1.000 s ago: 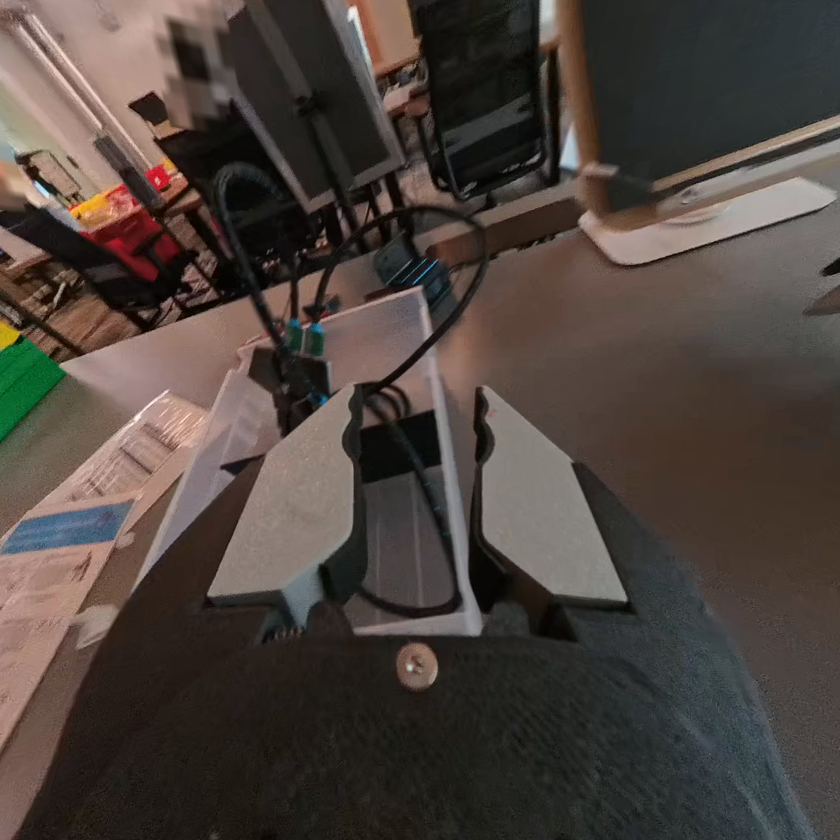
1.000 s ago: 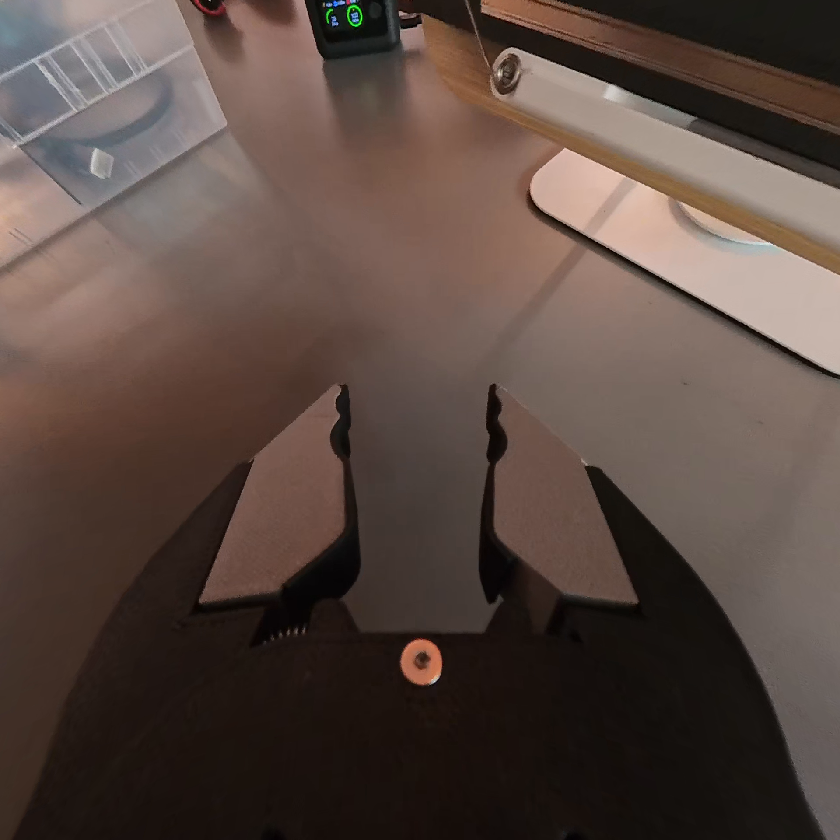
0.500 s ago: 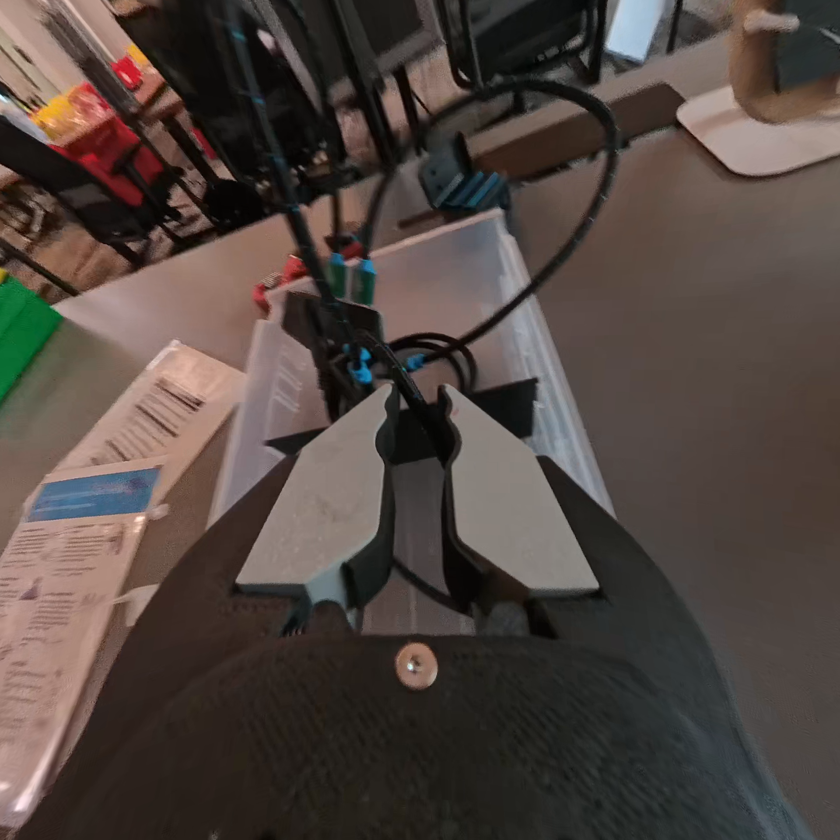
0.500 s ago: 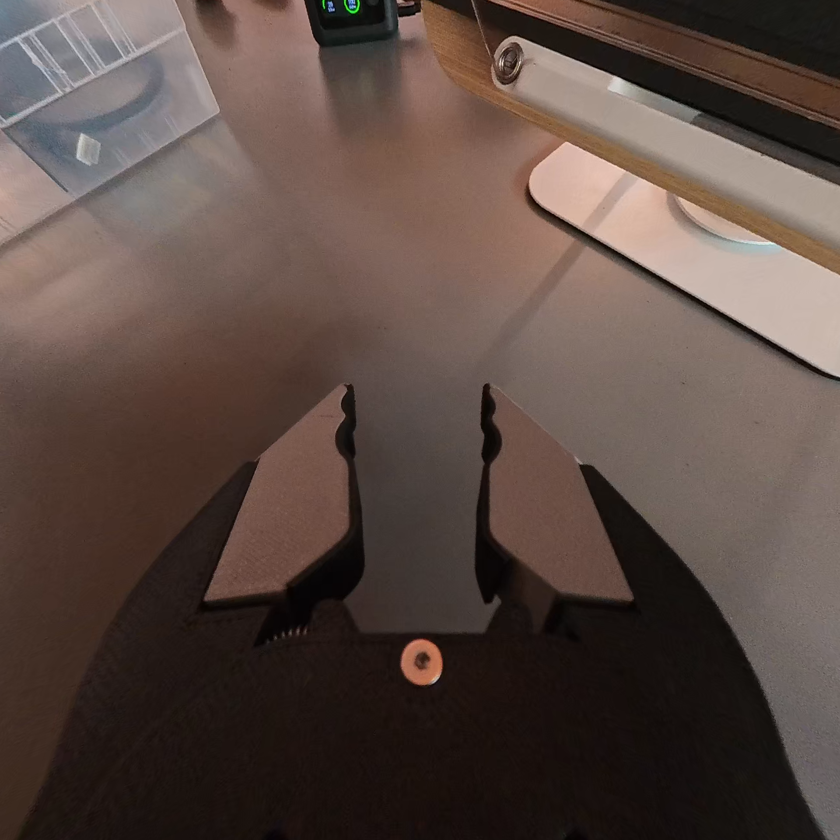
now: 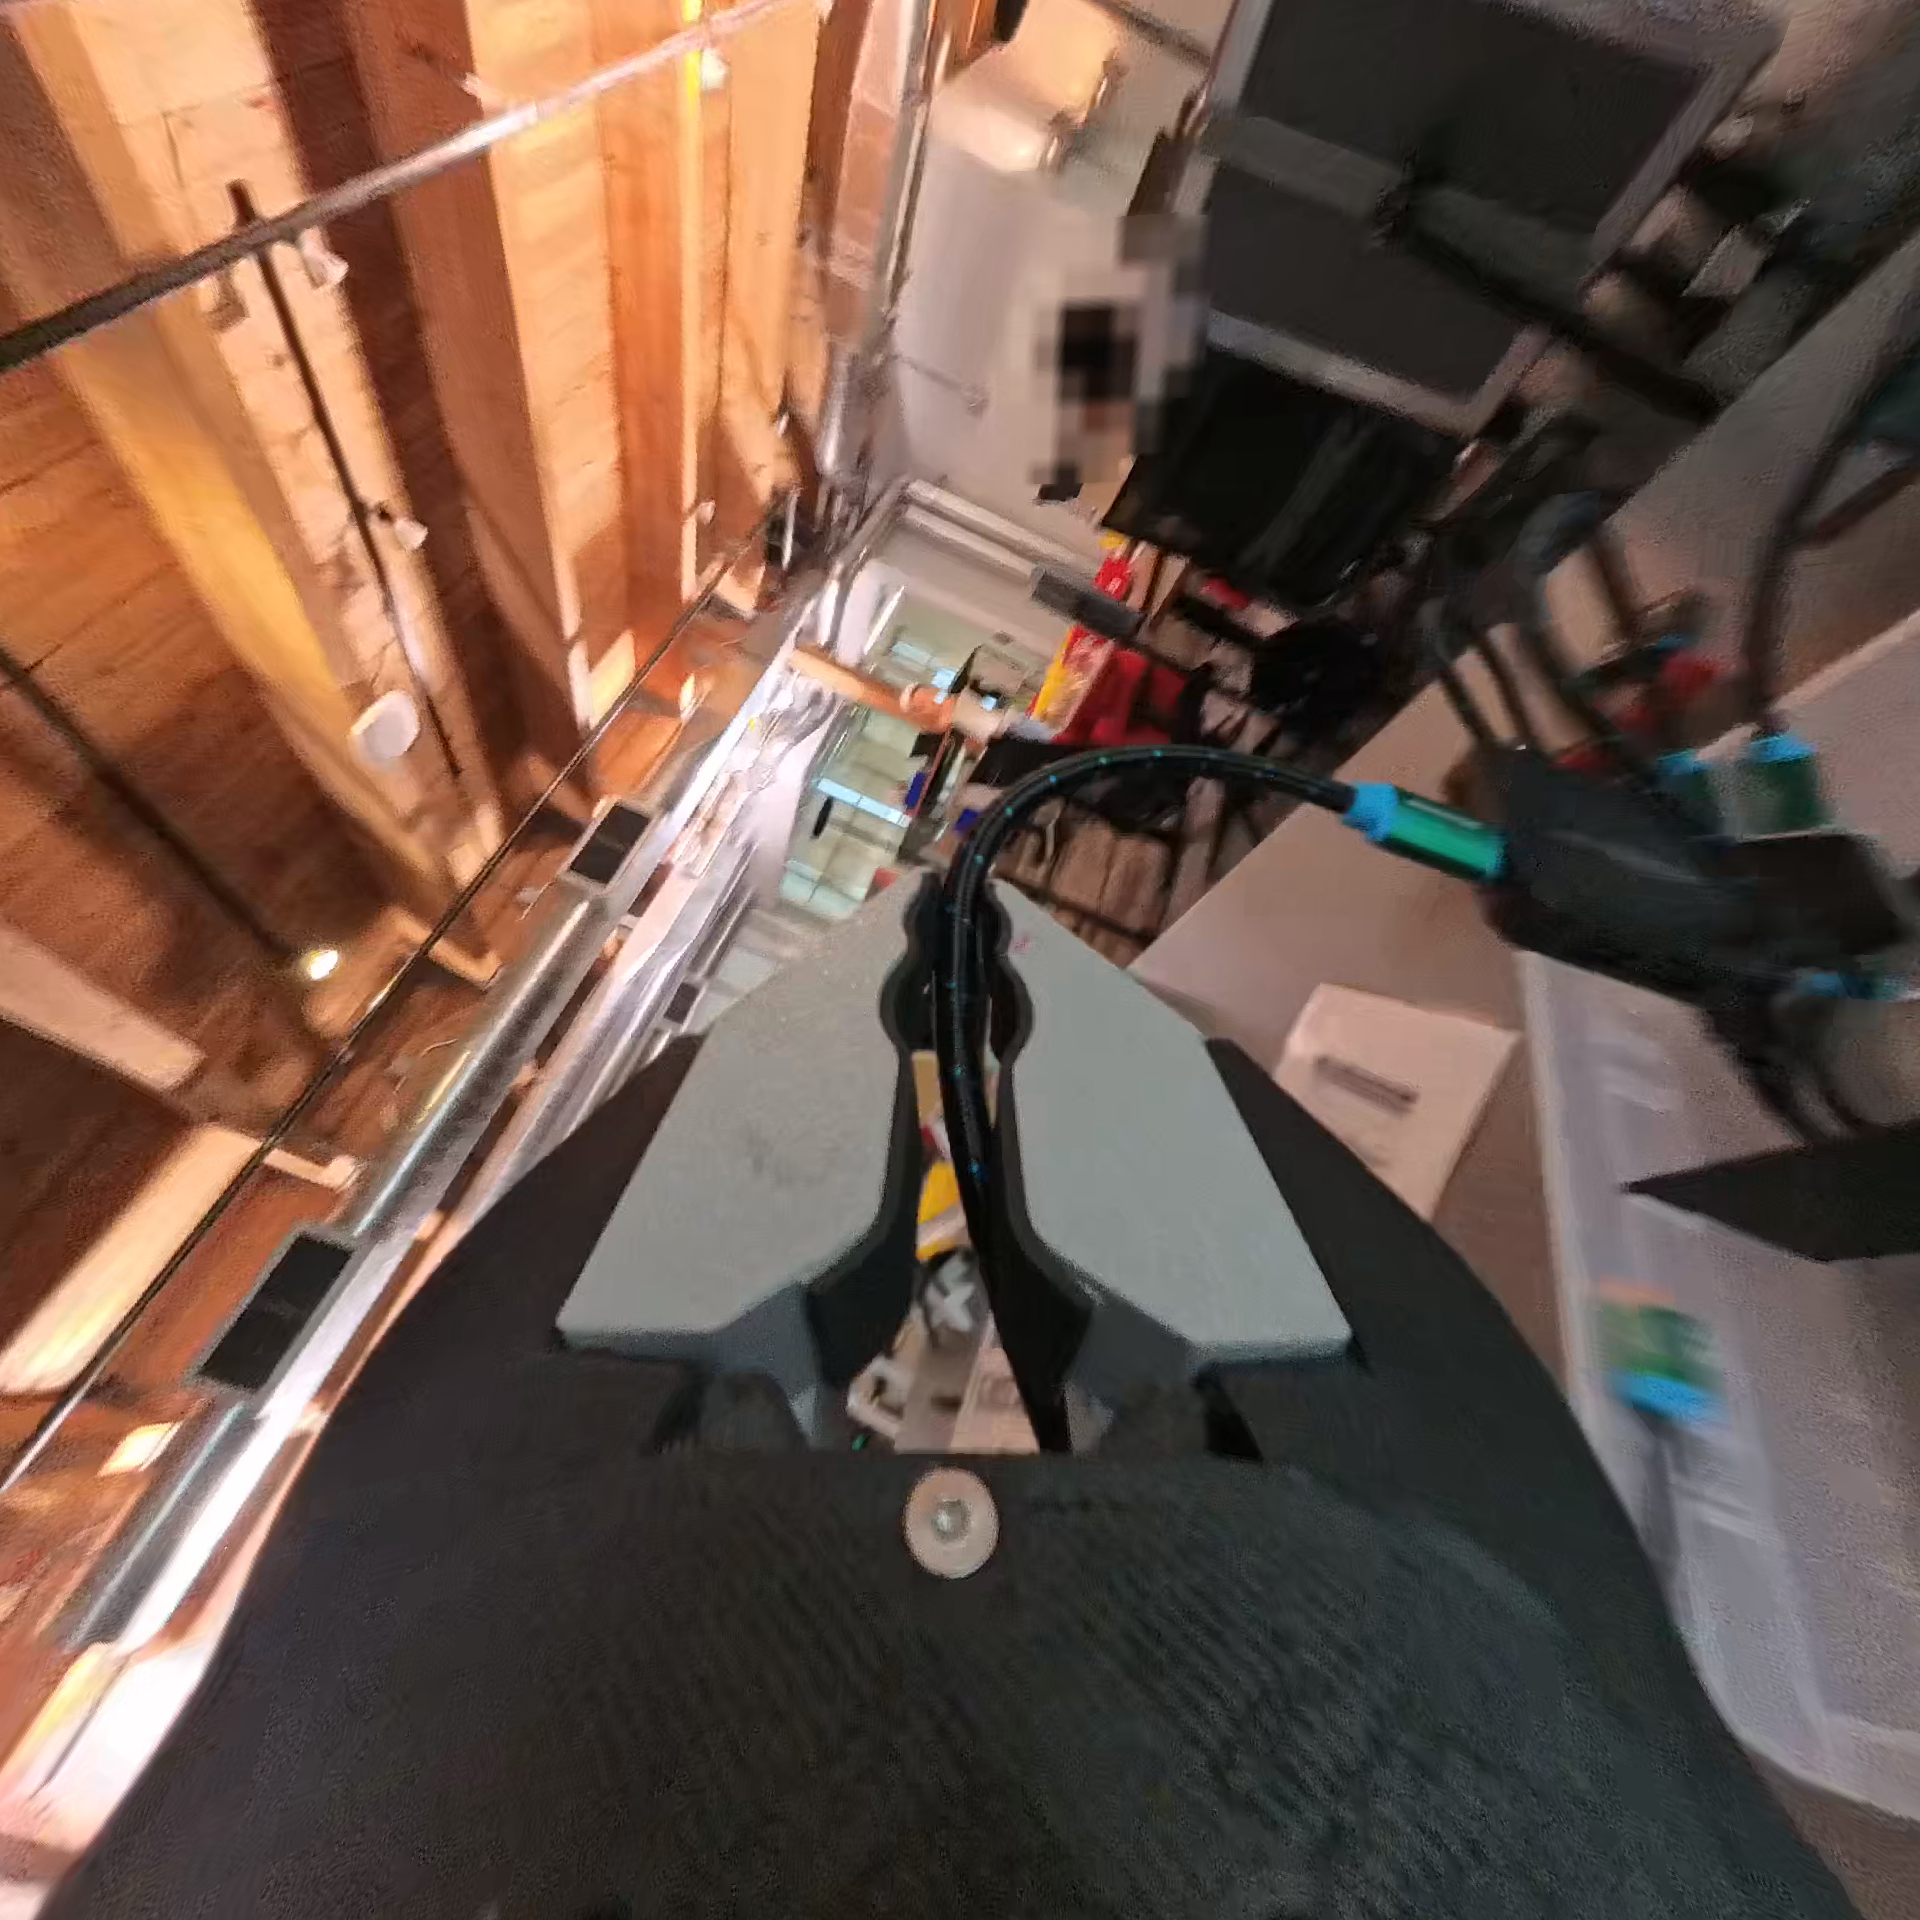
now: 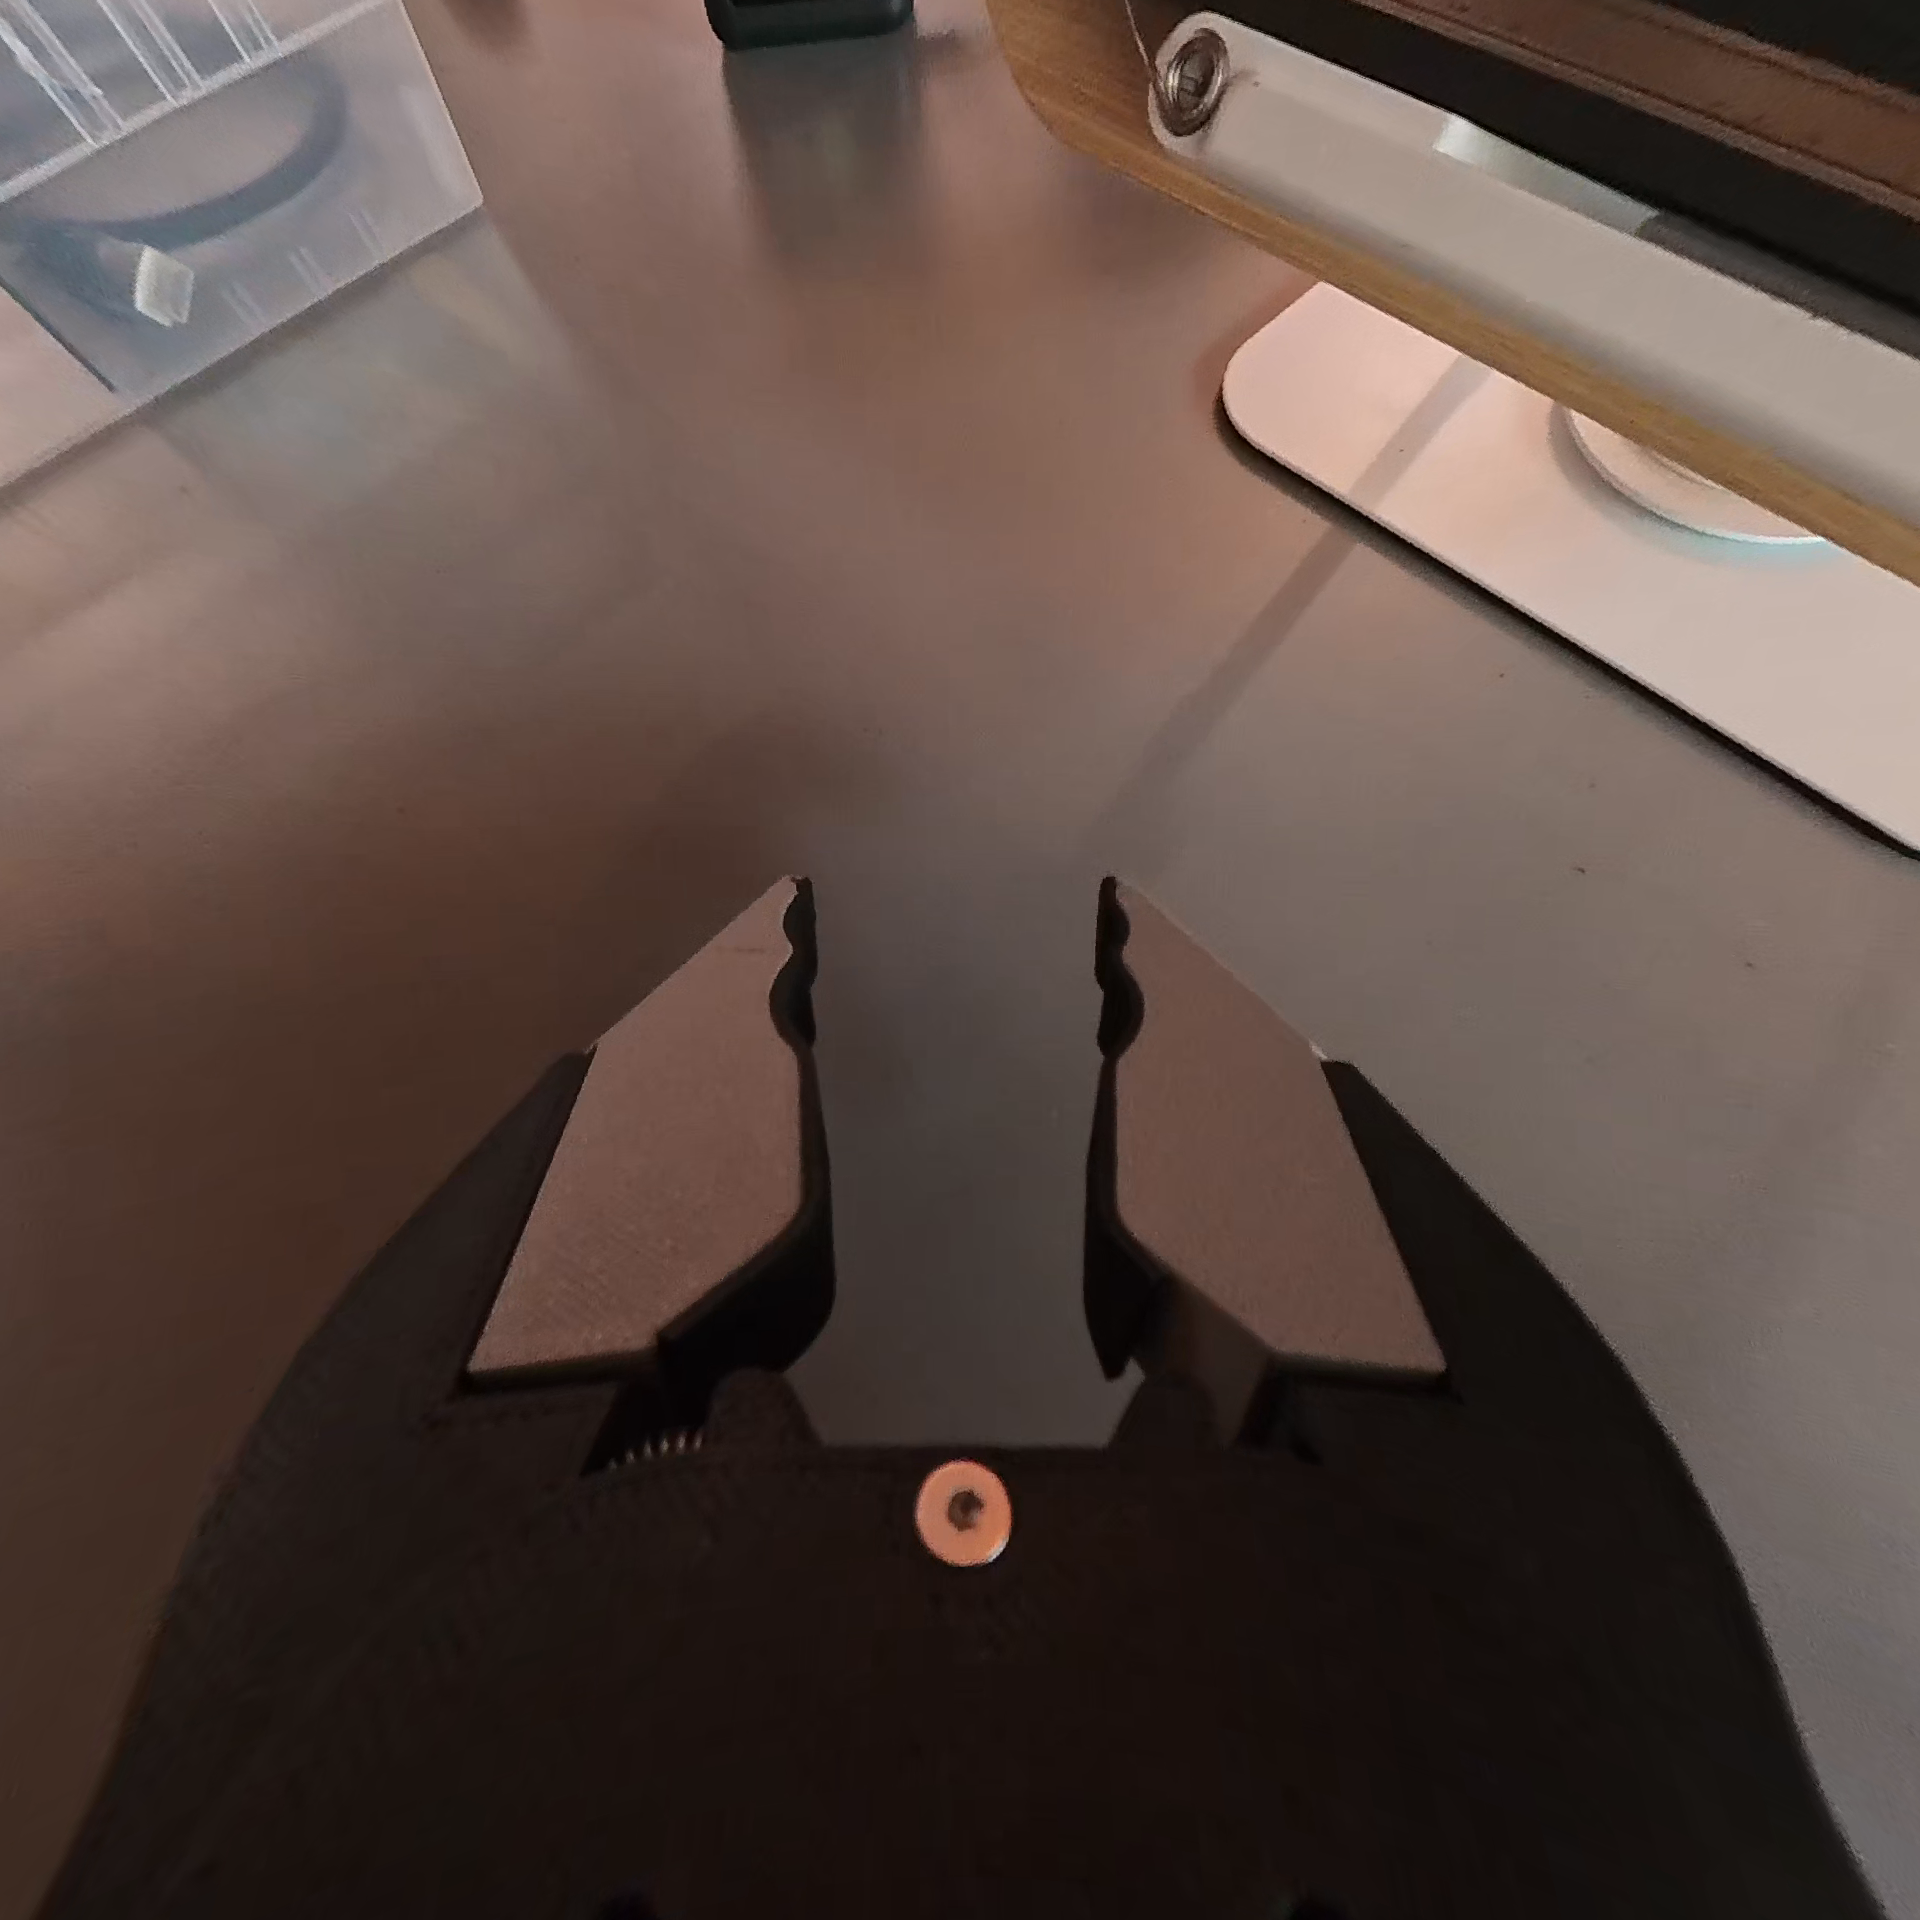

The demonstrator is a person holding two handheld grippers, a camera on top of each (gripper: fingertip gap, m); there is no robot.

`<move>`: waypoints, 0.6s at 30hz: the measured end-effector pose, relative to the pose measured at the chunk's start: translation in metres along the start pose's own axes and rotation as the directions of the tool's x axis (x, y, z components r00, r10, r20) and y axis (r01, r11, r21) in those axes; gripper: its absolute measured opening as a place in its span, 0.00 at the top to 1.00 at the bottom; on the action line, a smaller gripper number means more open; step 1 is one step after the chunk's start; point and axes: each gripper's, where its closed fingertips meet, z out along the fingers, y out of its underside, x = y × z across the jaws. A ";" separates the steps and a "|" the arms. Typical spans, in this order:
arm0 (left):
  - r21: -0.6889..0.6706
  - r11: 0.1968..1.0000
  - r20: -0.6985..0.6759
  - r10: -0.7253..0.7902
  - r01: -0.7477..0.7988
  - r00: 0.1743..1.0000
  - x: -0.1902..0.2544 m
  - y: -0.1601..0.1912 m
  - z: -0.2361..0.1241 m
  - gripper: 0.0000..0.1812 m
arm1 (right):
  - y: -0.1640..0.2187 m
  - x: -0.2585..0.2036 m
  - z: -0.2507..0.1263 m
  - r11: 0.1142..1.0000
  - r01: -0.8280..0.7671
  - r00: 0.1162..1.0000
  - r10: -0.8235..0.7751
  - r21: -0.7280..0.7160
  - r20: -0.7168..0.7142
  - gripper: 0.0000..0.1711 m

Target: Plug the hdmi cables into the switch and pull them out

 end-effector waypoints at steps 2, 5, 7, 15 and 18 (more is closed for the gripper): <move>-0.073 0.997 0.041 0.008 -0.005 0.999 -0.026 0.009 0.013 0.97 | 0.001 0.001 0.000 1.000 -0.004 1.000 0.004 0.000 -0.002 0.70; -0.165 0.986 0.089 0.000 0.014 0.996 -0.062 0.022 0.029 0.98 | 0.000 0.003 -0.001 1.000 -0.010 1.000 0.010 0.005 -0.005 0.70; -0.172 0.985 0.133 0.000 0.023 0.991 -0.083 0.018 0.029 0.98 | 0.000 0.004 -0.001 1.000 -0.015 1.000 0.015 0.007 -0.004 0.70; 0.098 0.979 0.301 0.144 -0.180 0.943 -0.103 -0.080 -0.021 0.98 | -0.009 -0.001 -0.005 0.997 0.049 0.998 -0.051 0.053 0.032 0.65; 0.277 0.952 0.135 0.093 -0.128 0.987 -0.070 -0.125 -0.043 0.97 | -0.025 -0.017 -0.015 0.986 0.054 0.988 -0.076 0.156 0.137 0.58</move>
